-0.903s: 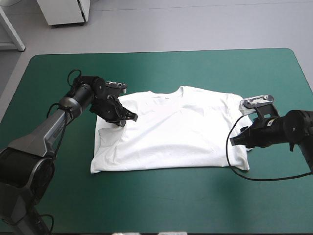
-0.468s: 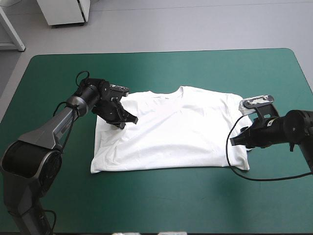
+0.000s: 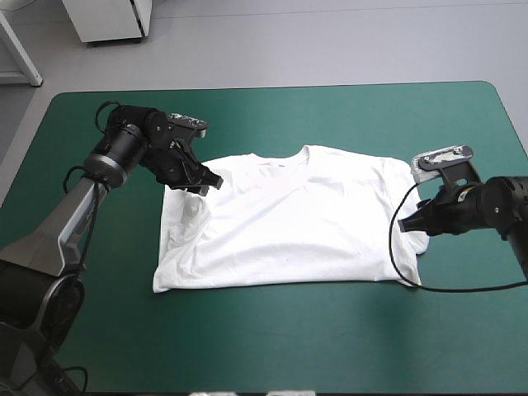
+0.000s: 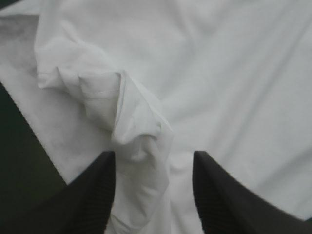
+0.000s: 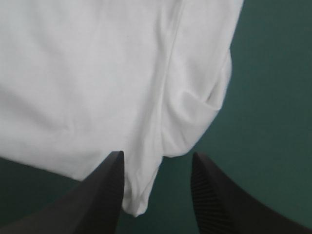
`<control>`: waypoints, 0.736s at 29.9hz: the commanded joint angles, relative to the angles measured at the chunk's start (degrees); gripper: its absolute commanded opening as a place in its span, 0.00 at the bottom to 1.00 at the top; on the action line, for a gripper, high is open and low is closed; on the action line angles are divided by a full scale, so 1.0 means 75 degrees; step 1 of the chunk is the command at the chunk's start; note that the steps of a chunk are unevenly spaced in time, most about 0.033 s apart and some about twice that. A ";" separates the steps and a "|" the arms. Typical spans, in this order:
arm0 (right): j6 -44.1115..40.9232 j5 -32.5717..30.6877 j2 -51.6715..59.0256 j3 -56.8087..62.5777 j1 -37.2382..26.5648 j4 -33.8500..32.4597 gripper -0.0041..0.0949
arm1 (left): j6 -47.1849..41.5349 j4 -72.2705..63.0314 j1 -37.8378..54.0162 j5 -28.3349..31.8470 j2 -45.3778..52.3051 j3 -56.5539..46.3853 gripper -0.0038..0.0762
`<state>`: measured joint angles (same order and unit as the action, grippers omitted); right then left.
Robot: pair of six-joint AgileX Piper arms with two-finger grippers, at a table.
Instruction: Fold the cloth
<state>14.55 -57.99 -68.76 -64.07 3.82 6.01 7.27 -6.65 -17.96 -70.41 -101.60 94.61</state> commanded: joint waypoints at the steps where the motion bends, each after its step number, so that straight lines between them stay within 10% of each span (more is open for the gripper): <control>1: -0.0228 0.0352 -0.0306 -0.0551 0.0007 -0.0533 0.47 | -0.0054 -0.0326 -0.0051 -0.0153 0.0921 0.0482 0.60; 22: -0.0711 0.0420 -0.3862 -0.2015 -0.0464 -0.1162 0.53 | -0.0054 -0.0660 -0.0051 -0.0092 0.2573 0.0634 0.60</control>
<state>9.60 -56.10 -98.85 -77.33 2.65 -2.70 7.27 -10.28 -17.96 -71.89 -84.52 97.63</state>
